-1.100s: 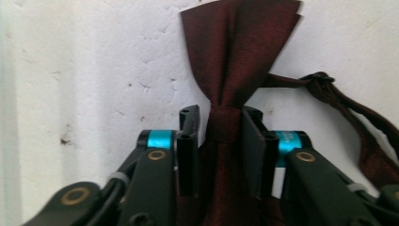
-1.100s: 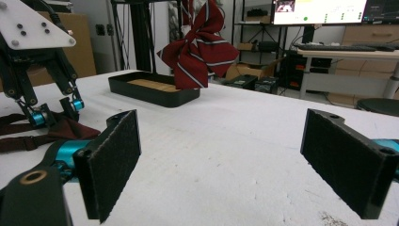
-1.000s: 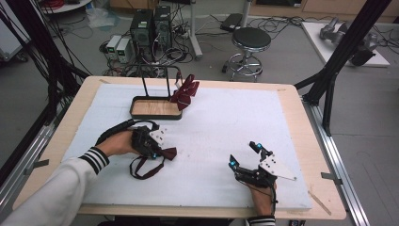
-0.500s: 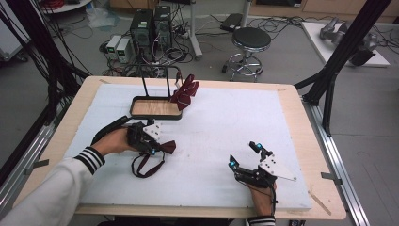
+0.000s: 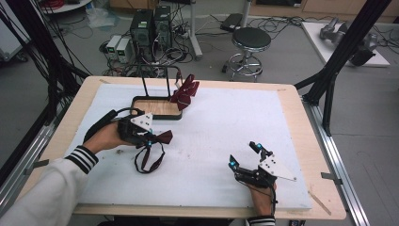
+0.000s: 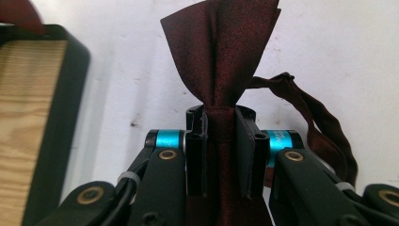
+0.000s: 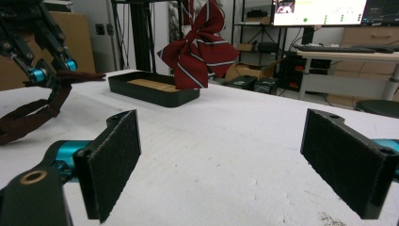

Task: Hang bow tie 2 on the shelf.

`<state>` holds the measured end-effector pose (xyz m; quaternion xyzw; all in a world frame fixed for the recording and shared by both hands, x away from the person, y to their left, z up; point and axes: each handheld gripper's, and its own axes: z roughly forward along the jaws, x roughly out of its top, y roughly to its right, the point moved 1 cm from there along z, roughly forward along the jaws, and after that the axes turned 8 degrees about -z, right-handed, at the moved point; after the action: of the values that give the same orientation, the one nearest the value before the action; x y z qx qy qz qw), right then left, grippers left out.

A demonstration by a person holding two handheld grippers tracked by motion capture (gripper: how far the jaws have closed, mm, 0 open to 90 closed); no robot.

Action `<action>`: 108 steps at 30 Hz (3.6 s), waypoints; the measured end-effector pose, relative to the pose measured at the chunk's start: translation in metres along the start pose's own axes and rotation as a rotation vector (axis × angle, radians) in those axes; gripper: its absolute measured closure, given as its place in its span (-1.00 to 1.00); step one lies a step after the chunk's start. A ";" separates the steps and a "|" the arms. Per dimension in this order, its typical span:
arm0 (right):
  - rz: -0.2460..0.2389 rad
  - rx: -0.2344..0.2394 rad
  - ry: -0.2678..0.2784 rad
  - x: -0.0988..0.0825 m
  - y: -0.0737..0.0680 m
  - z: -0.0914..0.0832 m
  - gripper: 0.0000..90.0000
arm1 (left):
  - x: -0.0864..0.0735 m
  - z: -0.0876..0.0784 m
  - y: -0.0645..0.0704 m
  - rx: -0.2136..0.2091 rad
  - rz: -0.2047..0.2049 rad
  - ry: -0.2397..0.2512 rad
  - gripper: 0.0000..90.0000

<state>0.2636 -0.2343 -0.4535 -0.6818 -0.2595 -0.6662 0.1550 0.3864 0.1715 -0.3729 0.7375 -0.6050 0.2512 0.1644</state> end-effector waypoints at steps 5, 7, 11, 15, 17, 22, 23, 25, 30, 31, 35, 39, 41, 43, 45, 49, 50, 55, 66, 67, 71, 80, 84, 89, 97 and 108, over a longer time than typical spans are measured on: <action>0.001 -0.001 0.001 0.000 0.000 0.000 -0.74 | 0.000 -0.012 -0.005 0.034 -0.025 0.060 0.68; 0.002 0.001 0.001 0.000 0.000 0.000 -0.74 | 0.000 -0.016 -0.008 0.043 -0.037 0.081 0.68; 0.002 0.001 0.001 0.000 0.000 0.000 -0.74 | 0.000 -0.024 -0.011 0.063 -0.041 0.094 0.68; 0.000 -0.001 -0.001 0.000 0.000 0.000 -0.74 | -0.002 -0.028 -0.014 0.079 -0.061 0.108 0.68; -0.003 -0.001 0.001 0.000 0.000 0.000 -0.74 | -0.003 -0.029 -0.015 0.087 -0.083 0.128 0.68; -0.001 0.000 0.002 0.000 0.000 0.000 -0.74 | -0.002 -0.037 -0.020 0.111 -0.109 0.172 0.68; -0.002 0.000 0.002 0.000 0.000 0.000 -0.74 | -0.002 -0.039 -0.021 0.116 -0.109 0.179 0.68; -0.001 -0.002 0.001 0.000 0.000 0.000 -0.74 | -0.001 -0.042 -0.024 0.129 -0.116 0.191 0.68; 0.001 -0.002 -0.001 0.000 0.000 0.000 -0.74 | -0.001 -0.048 -0.029 0.131 -0.153 0.228 0.68; -0.003 -0.002 0.000 0.000 0.000 0.000 -0.74 | -0.001 -0.048 -0.030 0.138 -0.154 0.229 0.68; 0.001 -0.001 -0.005 0.000 0.000 0.000 -0.74 | -0.001 -0.050 -0.032 0.151 -0.167 0.240 0.68; -0.003 -0.002 -0.004 0.000 0.000 0.001 -0.74 | -0.001 -0.052 -0.035 0.161 -0.180 0.249 0.68; -0.002 -0.002 -0.003 0.000 0.000 0.001 -0.74 | -0.001 -0.052 -0.036 0.168 -0.189 0.256 0.68; -0.002 -0.004 -0.005 0.000 0.000 0.001 -0.74 | -0.002 -0.054 -0.037 0.175 -0.195 0.265 0.68; -0.004 -0.005 -0.005 0.000 0.000 0.001 -0.74 | -0.002 -0.055 -0.038 0.182 -0.201 0.276 0.68; -0.004 -0.005 -0.006 0.000 0.000 0.001 -0.74 | -0.003 -0.059 -0.040 0.200 -0.212 0.295 0.68; -0.007 -0.006 -0.005 0.000 0.000 0.001 -0.74 | -0.003 -0.060 -0.041 0.205 -0.214 0.300 0.68; -0.004 -0.006 -0.006 0.000 0.000 0.001 -0.74 | -0.003 -0.064 -0.043 0.218 -0.228 0.334 0.68; -0.002 -0.005 -0.008 0.000 -0.001 0.001 -0.74 | -0.004 -0.074 -0.051 0.279 -0.265 0.386 0.68; -0.001 -0.006 -0.009 0.000 -0.001 0.001 -0.74 | -0.003 -0.076 -0.052 0.287 -0.268 0.393 0.68; -0.008 -0.007 -0.005 0.000 0.000 0.001 -0.74 | -0.001 -0.083 -0.057 0.316 -0.281 0.419 0.68; -0.005 -0.007 -0.006 0.000 0.000 0.001 -0.74 | 0.004 -0.090 -0.063 0.366 -0.303 0.444 0.68; -0.002 -0.006 -0.009 0.000 -0.001 0.001 -0.74 | 0.004 -0.091 -0.066 0.385 -0.320 0.458 0.68; -0.010 -0.006 -0.010 0.000 -0.001 0.001 -0.74 | 0.004 -0.094 -0.072 0.425 -0.356 0.478 0.68; -0.008 -0.006 -0.008 0.000 -0.001 0.001 -0.74 | 0.004 -0.097 -0.076 0.482 -0.400 0.504 0.68; -0.008 -0.006 -0.009 0.000 -0.001 0.001 -0.74 | 0.004 -0.100 -0.082 0.552 -0.469 0.535 0.68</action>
<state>0.2636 -0.2329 -0.4536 -0.6842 -0.2608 -0.6646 0.1489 0.4495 0.2402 -0.2841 0.7799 -0.2682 0.5411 0.1648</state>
